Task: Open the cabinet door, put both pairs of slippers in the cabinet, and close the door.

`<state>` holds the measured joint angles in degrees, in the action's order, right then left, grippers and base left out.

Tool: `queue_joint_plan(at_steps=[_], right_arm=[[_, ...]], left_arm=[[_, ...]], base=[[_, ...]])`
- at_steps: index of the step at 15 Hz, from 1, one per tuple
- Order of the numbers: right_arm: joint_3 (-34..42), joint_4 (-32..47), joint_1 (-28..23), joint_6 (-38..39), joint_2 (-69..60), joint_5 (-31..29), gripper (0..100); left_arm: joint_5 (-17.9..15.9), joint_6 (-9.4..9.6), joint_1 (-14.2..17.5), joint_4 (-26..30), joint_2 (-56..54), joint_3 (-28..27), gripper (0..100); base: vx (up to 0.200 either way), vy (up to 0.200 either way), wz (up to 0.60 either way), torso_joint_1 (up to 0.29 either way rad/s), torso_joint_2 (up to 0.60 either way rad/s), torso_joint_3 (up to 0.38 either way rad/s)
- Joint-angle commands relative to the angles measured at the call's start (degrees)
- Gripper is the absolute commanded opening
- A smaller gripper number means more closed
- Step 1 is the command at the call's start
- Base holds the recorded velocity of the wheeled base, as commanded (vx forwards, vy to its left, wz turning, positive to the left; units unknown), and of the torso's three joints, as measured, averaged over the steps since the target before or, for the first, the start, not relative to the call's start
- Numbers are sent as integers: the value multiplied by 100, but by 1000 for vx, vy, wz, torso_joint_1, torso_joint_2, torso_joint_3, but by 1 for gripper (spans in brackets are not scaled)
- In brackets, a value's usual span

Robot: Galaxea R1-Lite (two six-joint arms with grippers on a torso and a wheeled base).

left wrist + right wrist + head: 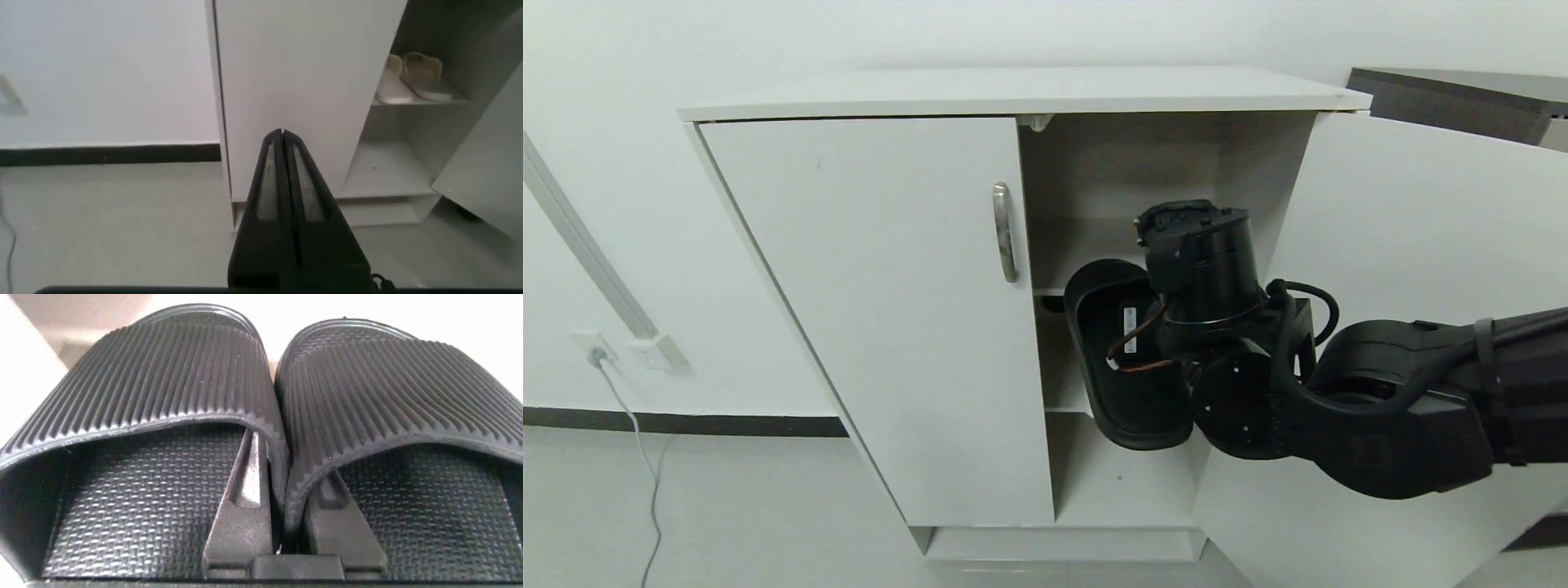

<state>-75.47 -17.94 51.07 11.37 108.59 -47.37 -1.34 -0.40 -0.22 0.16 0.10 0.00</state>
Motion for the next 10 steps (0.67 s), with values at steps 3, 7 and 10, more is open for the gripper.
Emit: queue_joint_plan(at_steps=[3, 7, 10], right_arm=[[15, 1, 0, -21, 4, 0, 0], [33, -113, 0, -30, 101, 0, 0], [6, -122, 0, -48, 232, 9, 0]], left_arm=[[2, -4, 4, 2, -1, 0, 0], [2, -4, 4, 2, -1, 0, 0], [2, -13, 4, 2, -1, 0, 0]], base=[[200, 0, 0, 5, 2, -1], [150, 0, 0, 3, 1, 4], [0, 0, 0, 0, 0, 0]])
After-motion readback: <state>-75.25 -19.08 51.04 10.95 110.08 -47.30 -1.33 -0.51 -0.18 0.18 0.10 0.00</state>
